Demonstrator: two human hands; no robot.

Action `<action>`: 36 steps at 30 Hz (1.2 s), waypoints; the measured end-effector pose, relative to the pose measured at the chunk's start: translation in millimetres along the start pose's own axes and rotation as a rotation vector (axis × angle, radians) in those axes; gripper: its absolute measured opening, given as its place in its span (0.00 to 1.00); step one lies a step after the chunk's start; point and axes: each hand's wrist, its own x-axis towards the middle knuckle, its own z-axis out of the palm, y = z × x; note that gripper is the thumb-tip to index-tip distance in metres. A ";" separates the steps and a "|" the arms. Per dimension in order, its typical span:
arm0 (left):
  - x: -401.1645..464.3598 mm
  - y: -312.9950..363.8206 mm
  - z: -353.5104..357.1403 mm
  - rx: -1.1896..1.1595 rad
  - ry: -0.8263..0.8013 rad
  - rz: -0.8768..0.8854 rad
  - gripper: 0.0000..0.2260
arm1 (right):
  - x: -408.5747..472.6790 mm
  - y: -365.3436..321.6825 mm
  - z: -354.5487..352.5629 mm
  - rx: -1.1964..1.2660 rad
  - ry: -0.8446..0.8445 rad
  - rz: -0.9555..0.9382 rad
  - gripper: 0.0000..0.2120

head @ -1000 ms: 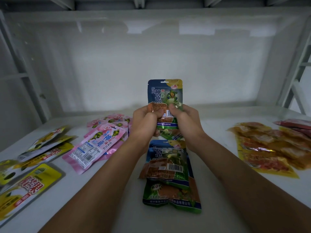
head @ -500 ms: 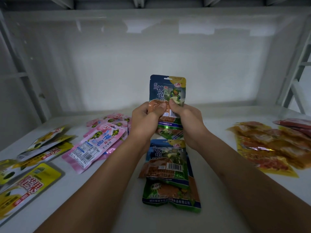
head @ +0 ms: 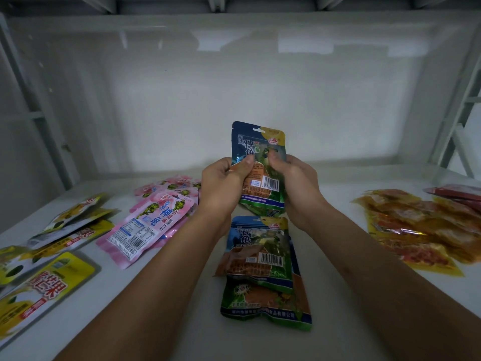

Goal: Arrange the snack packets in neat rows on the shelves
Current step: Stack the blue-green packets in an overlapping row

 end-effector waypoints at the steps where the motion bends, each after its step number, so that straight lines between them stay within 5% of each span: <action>1: -0.1 0.7 -0.5 0.004 0.001 -0.014 0.08 | 0.4 0.7 -0.6 -0.010 0.013 0.002 0.12; 14: -2.4 0.7 -0.7 0.088 -0.015 -0.131 0.06 | -1.3 3.2 0.6 -0.035 0.091 0.066 0.10; 19: -1.4 -4.8 -0.8 0.279 -0.033 -0.135 0.07 | 5.7 10.6 -4.1 -0.280 0.182 0.025 0.07; 24: 7.5 -23.5 -2.2 0.739 -0.133 0.022 0.10 | 11.2 19.3 -13.6 -0.564 0.259 0.039 0.03; 31: 16.7 -40.2 -7.4 1.025 -0.198 0.026 0.12 | 13.1 26.0 -17.7 -1.099 0.238 0.057 0.20; 36: 17.2 -40.6 -8.7 1.071 -0.202 0.005 0.16 | 16.5 30.3 -22.7 -1.267 0.232 0.072 0.21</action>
